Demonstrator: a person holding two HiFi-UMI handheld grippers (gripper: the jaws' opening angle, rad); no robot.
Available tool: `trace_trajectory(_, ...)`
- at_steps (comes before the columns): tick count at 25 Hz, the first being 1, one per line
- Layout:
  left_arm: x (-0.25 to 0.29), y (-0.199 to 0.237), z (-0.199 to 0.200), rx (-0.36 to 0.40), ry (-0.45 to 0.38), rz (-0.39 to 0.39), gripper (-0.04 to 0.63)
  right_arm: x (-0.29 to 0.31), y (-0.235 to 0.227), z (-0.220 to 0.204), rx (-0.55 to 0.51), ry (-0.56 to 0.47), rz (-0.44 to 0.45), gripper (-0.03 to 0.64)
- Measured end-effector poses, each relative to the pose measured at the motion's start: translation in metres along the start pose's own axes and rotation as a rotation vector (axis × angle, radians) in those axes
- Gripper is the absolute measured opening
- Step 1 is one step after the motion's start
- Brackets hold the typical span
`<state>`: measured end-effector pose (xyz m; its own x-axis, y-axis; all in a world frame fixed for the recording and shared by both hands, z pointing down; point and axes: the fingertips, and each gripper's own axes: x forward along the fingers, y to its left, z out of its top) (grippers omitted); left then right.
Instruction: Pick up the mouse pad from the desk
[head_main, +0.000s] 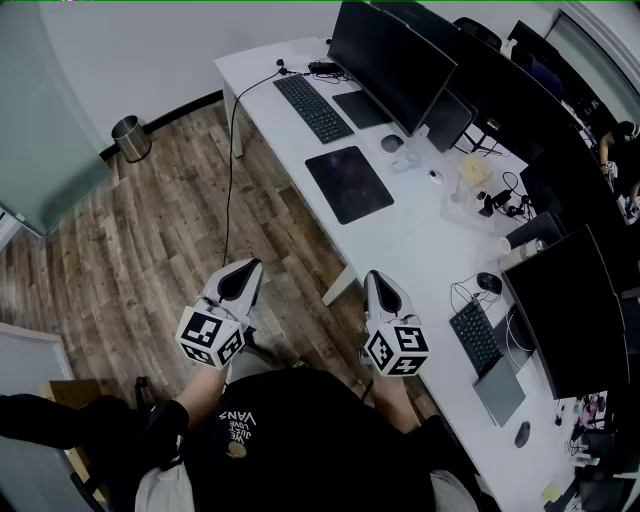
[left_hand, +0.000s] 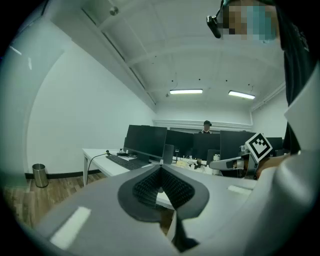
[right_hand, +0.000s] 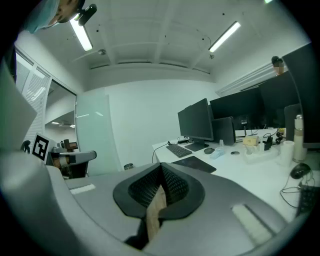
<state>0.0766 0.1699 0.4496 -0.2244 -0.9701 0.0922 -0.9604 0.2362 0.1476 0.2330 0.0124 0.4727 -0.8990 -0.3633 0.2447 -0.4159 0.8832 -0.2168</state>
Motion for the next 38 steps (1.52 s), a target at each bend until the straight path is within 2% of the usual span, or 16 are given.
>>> trace_trajectory(7,0.01,0.023,0.0,-0.036,0.002,0.005,0.002,0.019,0.003,-0.001,0.013,0.024,-0.013,0.005)
trace_trajectory(11,0.021,0.05,0.002,-0.043,-0.011,-0.01,0.003,0.039,0.005,0.004,0.037,-0.007,-0.044,0.005)
trace_trajectory(13,0.03,0.066,0.001,-0.055,0.01,-0.023,0.04,0.053,0.003,0.005,0.068,-0.005,-0.096,0.026)
trace_trajectory(14,0.035,0.076,0.0,-0.063,0.028,-0.029,0.123,0.061,0.001,0.005,0.084,0.006,-0.125,0.124)
trace_trajectory(15,0.041,0.085,0.0,-0.069,0.049,-0.038,0.203,0.068,0.001,0.006,0.098,0.015,-0.153,0.183)
trace_trajectory(17,0.054,0.102,0.003,-0.066,0.082,-0.071,0.233,0.081,0.0,0.012,0.12,0.012,-0.203,0.219)
trace_trajectory(19,0.065,0.118,0.011,-0.051,0.101,-0.114,0.258,0.093,0.004,0.02,0.133,-0.006,-0.241,0.223)
trace_trajectory(23,0.081,0.154,0.025,-0.02,0.112,-0.181,0.27,0.119,0.02,0.024,0.165,-0.039,-0.304,0.226)
trace_trajectory(29,0.096,0.195,0.02,-0.018,0.156,-0.281,0.27,0.14,0.044,0.004,0.228,-0.028,-0.392,0.226)
trace_trajectory(38,0.134,0.189,-0.004,-0.07,0.214,-0.384,0.27,0.149,0.026,0.001,0.251,-0.016,-0.477,0.226)
